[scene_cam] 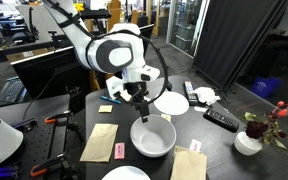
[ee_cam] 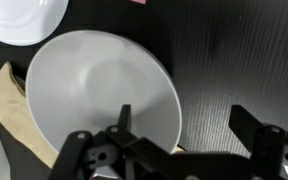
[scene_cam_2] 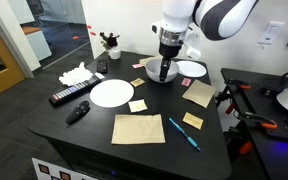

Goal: Move the white bowl to the left

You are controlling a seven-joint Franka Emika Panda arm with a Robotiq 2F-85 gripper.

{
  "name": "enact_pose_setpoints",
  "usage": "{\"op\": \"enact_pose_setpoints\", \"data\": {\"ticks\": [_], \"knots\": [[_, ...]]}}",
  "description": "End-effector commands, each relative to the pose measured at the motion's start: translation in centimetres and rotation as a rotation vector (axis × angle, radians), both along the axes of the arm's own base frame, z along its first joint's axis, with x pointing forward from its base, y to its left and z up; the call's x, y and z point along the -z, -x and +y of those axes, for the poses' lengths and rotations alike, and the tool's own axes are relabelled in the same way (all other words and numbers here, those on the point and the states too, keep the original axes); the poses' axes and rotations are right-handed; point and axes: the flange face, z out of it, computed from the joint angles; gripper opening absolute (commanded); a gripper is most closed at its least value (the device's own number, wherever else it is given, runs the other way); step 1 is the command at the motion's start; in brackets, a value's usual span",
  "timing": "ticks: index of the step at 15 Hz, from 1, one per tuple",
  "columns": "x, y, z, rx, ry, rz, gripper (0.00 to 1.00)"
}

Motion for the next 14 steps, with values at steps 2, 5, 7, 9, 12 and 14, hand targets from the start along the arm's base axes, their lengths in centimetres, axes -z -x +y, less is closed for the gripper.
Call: {"op": "enact_pose_setpoints", "data": {"ticks": [2, 5, 7, 9, 12, 14], "knots": [[0.0, 0.0, 0.0, 0.0, 0.001, 0.001, 1.0], [-0.1, -0.2, -0.4, 0.014, 0.007, -0.01, 1.0], [0.1, -0.6, -0.7, 0.017, 0.018, -0.013, 1.0], [0.3, -0.8, -1.1, 0.02, 0.02, -0.011, 1.0], [0.8, -1.0, -1.4, 0.029, 0.016, 0.0, 1.0], [1.4, -1.2, -1.3, 0.034, 0.011, 0.01, 1.0]]}}
